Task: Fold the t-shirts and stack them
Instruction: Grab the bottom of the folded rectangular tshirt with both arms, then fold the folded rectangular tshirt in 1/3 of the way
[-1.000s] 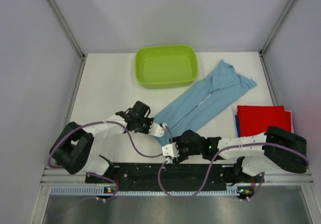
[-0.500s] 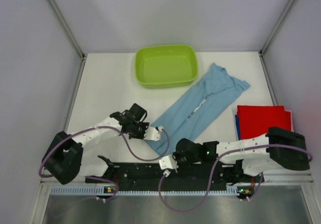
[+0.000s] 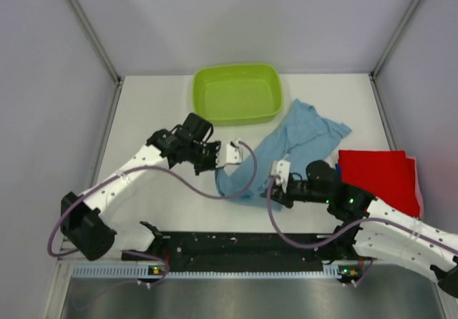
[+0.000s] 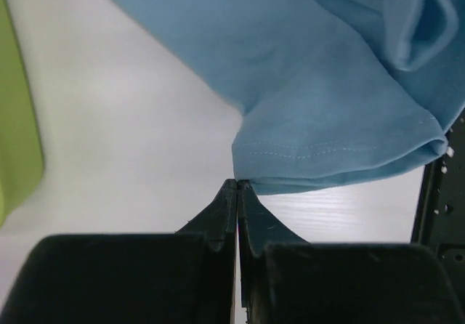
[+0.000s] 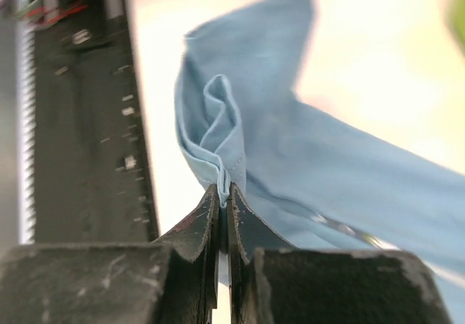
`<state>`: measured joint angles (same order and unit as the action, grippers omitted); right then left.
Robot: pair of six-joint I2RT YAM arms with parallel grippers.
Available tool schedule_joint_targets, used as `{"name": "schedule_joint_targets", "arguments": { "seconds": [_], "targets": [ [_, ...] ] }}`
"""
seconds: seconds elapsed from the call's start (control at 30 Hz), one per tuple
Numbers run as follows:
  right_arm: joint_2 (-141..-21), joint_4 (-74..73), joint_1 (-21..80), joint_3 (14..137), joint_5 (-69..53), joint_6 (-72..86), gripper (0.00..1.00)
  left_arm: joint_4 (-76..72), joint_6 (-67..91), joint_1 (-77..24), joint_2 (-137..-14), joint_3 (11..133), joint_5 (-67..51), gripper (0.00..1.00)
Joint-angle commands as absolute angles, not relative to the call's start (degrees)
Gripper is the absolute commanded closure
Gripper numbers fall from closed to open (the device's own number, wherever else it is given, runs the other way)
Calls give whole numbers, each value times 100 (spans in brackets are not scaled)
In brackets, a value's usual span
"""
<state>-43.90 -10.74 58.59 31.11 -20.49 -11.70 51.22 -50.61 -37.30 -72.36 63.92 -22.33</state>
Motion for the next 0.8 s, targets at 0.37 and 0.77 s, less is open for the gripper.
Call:
{"name": "schedule_joint_targets", "arguments": {
  "seconds": [0.37,0.77],
  "targets": [
    [-4675,-1389,1794,2927,-1152,-88,100,4614,-3331,-4078,-11204,10747,-1179,100],
    [-5738,-1424,1011,3278,-844,-44,100,5020,-3322,-4403,-13060,12604,-211,100]
  ]
}}
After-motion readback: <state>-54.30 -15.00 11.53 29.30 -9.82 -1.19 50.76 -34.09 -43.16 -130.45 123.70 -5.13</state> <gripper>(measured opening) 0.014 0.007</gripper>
